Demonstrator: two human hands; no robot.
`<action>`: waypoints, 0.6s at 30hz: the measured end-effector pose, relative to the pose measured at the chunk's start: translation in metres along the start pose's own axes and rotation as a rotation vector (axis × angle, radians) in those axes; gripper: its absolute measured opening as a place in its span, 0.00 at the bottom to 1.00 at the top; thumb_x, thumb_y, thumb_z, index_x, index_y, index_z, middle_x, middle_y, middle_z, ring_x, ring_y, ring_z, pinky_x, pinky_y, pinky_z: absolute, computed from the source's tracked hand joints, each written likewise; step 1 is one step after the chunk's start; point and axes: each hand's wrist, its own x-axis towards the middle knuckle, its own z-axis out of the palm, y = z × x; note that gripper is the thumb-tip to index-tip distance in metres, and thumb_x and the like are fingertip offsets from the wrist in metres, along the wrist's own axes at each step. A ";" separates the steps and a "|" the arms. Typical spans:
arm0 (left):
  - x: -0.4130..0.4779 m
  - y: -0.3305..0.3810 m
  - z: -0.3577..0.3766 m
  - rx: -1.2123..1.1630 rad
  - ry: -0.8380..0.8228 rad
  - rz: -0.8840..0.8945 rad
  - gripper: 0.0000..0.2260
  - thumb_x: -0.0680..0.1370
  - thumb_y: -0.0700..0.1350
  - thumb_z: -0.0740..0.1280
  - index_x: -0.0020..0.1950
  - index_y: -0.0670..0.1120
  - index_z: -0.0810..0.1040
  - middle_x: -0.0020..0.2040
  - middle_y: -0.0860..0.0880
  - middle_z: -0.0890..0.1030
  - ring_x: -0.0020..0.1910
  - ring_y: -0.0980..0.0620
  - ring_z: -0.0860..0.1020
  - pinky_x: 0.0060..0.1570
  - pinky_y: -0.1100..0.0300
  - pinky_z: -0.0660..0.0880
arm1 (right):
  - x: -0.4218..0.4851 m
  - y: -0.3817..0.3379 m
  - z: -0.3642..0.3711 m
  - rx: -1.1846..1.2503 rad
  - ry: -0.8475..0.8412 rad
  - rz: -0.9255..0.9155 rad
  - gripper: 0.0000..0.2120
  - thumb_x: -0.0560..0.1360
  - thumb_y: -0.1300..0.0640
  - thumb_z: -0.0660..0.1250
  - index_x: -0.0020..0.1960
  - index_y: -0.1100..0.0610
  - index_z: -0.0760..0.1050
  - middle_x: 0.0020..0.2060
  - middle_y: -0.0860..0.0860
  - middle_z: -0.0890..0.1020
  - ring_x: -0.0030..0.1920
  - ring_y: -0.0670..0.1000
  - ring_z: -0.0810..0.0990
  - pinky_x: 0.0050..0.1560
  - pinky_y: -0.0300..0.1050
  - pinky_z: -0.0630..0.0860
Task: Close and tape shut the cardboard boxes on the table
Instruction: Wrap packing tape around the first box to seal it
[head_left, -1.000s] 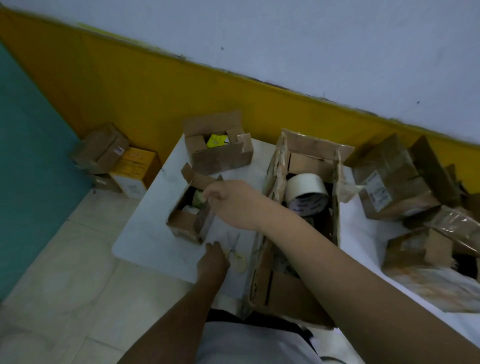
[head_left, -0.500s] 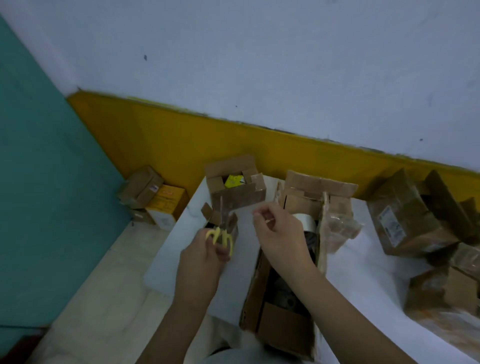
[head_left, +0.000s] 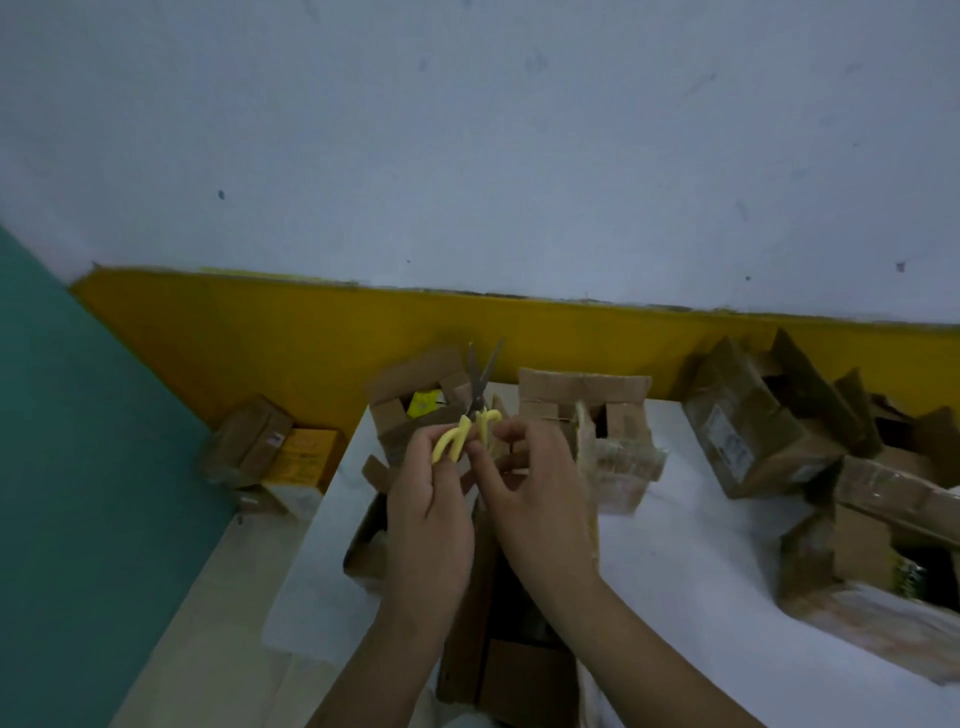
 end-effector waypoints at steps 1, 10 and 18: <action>0.001 -0.001 0.003 0.006 0.003 0.007 0.13 0.84 0.42 0.55 0.58 0.56 0.76 0.57 0.57 0.80 0.57 0.56 0.80 0.58 0.49 0.79 | 0.000 0.000 -0.002 0.003 -0.001 -0.023 0.08 0.78 0.49 0.67 0.55 0.47 0.72 0.50 0.44 0.72 0.47 0.35 0.76 0.41 0.25 0.72; 0.005 -0.005 0.010 -0.029 -0.190 -0.012 0.19 0.85 0.40 0.53 0.61 0.64 0.73 0.59 0.60 0.77 0.57 0.66 0.77 0.52 0.69 0.76 | 0.005 0.015 -0.006 0.042 -0.055 -0.003 0.14 0.79 0.47 0.66 0.63 0.46 0.75 0.53 0.40 0.79 0.49 0.40 0.79 0.47 0.35 0.77; 0.058 -0.030 0.026 -0.007 -0.197 -0.399 0.13 0.79 0.45 0.65 0.62 0.40 0.76 0.58 0.42 0.78 0.50 0.48 0.79 0.39 0.62 0.78 | 0.011 0.029 -0.009 0.197 -0.086 0.307 0.12 0.74 0.46 0.70 0.57 0.45 0.76 0.47 0.43 0.82 0.43 0.46 0.83 0.47 0.56 0.82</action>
